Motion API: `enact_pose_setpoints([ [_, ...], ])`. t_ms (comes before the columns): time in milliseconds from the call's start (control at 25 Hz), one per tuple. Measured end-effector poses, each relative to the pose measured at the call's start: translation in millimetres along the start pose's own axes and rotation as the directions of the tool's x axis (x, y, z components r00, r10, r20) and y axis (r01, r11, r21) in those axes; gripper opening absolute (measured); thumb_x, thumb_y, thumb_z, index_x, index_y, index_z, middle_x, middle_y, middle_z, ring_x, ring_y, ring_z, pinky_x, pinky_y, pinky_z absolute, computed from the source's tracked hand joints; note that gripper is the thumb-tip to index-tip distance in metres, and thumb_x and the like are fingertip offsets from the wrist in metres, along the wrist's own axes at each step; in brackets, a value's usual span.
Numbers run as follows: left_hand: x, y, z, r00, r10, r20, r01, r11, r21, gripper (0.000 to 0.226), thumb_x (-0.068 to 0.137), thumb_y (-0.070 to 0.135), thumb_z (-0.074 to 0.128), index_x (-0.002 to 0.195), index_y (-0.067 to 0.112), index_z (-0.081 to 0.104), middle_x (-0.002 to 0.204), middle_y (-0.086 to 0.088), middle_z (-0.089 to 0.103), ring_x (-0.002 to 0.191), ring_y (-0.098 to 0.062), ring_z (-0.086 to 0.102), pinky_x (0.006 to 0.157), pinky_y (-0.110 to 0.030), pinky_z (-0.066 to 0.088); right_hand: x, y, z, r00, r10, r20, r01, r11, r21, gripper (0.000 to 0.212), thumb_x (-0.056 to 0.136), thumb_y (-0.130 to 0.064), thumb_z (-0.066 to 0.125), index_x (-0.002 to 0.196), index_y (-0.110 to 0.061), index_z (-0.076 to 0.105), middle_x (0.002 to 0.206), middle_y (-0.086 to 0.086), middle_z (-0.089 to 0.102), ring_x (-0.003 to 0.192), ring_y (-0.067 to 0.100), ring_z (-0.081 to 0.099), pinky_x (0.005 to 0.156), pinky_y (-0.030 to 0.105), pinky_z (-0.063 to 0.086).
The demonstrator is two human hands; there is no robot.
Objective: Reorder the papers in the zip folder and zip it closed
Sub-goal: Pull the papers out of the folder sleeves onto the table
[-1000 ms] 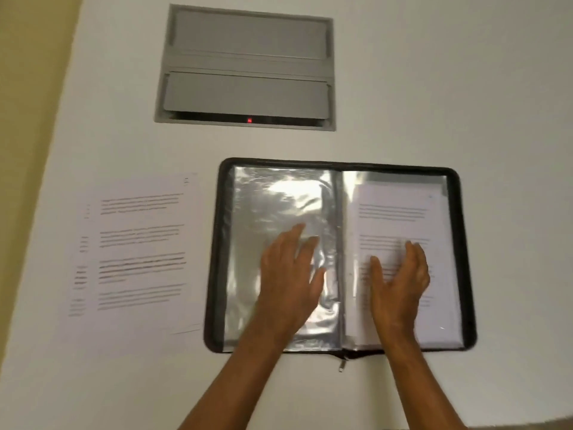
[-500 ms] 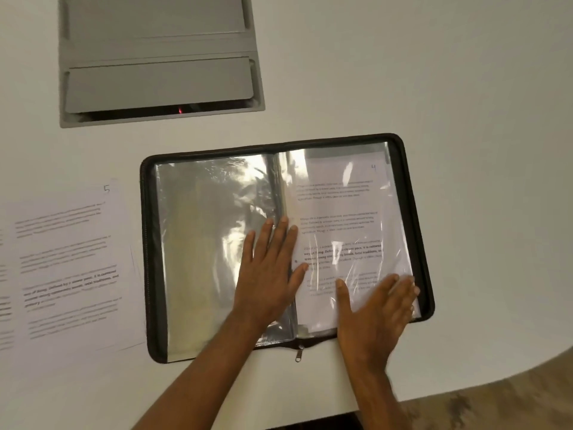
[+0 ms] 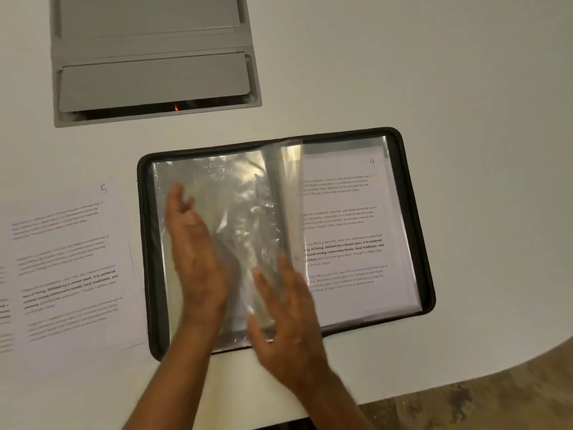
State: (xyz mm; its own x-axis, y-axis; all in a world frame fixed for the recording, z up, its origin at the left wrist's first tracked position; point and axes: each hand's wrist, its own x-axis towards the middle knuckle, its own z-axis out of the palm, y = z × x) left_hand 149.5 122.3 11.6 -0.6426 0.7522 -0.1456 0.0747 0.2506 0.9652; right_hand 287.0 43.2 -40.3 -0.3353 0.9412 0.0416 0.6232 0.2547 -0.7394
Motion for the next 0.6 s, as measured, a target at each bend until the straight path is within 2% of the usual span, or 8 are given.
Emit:
enact_pose_setpoints([
  [80,9,13,-15,0.983,0.179,-0.043,-0.168,0.967,0.192,0.052,0.108,0.032,0.040,0.157,0.014,0.033,0.160,0.007,0.036,0.146,0.001,0.033,0.119,-0.020,0.029,-3,-14,11,0.992,-0.046,0.114,0.034,0.994,0.107,0.074,0.097,-0.034,0.070,0.160,-0.022,0.034,0.170,0.008,0.022,0.156,0.026,0.025,0.115,0.052,0.042],
  [120,12,15,-20,0.967,0.255,-0.006,-0.244,0.931,0.271,0.049,0.108,0.025,0.046,0.154,0.012,0.039,0.160,0.007,0.036,0.146,0.003,0.031,0.120,-0.018,0.027,-6,-17,13,0.990,-0.052,0.135,0.031,0.988,0.152,0.073,0.099,-0.036,0.068,0.161,-0.024,0.032,0.170,0.005,0.023,0.155,0.024,0.028,0.113,0.050,0.045],
  [200,15,14,-16,0.935,0.325,0.138,-0.353,0.864,0.358,0.037,0.105,0.018,0.053,0.142,0.013,0.054,0.156,0.007,0.040,0.145,-0.002,0.034,0.117,-0.014,0.025,-10,-11,11,0.999,-0.011,0.050,0.001,0.982,0.188,0.062,0.103,-0.030,0.064,0.158,-0.022,0.037,0.167,0.000,0.030,0.152,0.021,0.035,0.110,0.046,0.048],
  [280,10,5,0,0.895,0.293,0.337,-0.418,0.814,0.403,0.032,0.104,0.020,0.055,0.135,0.018,0.061,0.157,0.003,0.043,0.146,-0.011,0.036,0.118,-0.019,0.026,-11,8,-1,0.980,0.159,-0.120,-0.139,0.978,0.157,0.053,0.103,-0.021,0.062,0.154,-0.016,0.045,0.161,-0.001,0.037,0.149,0.019,0.038,0.113,0.045,0.046],
  [320,5,-2,11,0.860,0.264,0.436,-0.458,0.777,0.432,0.033,0.103,0.022,0.056,0.135,0.019,0.061,0.158,0.001,0.042,0.146,-0.014,0.035,0.119,-0.026,0.027,-12,22,-9,0.943,0.269,-0.193,-0.247,0.960,0.132,0.054,0.103,-0.021,0.062,0.154,-0.014,0.045,0.160,0.000,0.037,0.149,0.018,0.037,0.116,0.045,0.044],
  [440,-17,-37,46,0.710,0.183,0.680,-0.643,0.561,0.521,0.044,0.102,0.033,0.057,0.145,0.023,0.052,0.166,-0.003,0.028,0.153,-0.022,0.022,0.126,-0.046,0.019,-19,66,-37,0.794,0.541,-0.279,-0.580,0.811,-0.079,0.081,0.098,-0.050,0.055,0.164,-0.017,0.021,0.171,0.002,0.016,0.158,0.021,0.015,0.123,0.052,0.030],
  [520,-23,-63,56,0.651,0.099,0.753,-0.713,0.418,0.563,0.056,0.104,0.044,0.048,0.156,0.026,0.036,0.171,-0.004,0.011,0.158,-0.026,0.004,0.126,-0.056,0.005,-28,88,-50,0.708,0.652,-0.271,-0.704,0.683,-0.197,0.106,0.090,-0.072,0.049,0.165,-0.017,-0.001,0.173,0.002,-0.004,0.160,0.020,-0.006,0.127,0.052,0.016],
  [600,-20,-87,52,0.675,0.034,0.737,-0.697,0.359,0.621,0.065,0.106,0.053,0.034,0.163,0.029,0.014,0.172,-0.003,-0.003,0.158,-0.025,-0.009,0.125,-0.061,0.000,-36,98,-56,0.654,0.712,-0.257,-0.756,0.609,-0.238,0.119,0.084,-0.084,0.044,0.163,-0.015,-0.013,0.172,0.003,-0.015,0.158,0.019,-0.017,0.129,0.051,0.008],
])
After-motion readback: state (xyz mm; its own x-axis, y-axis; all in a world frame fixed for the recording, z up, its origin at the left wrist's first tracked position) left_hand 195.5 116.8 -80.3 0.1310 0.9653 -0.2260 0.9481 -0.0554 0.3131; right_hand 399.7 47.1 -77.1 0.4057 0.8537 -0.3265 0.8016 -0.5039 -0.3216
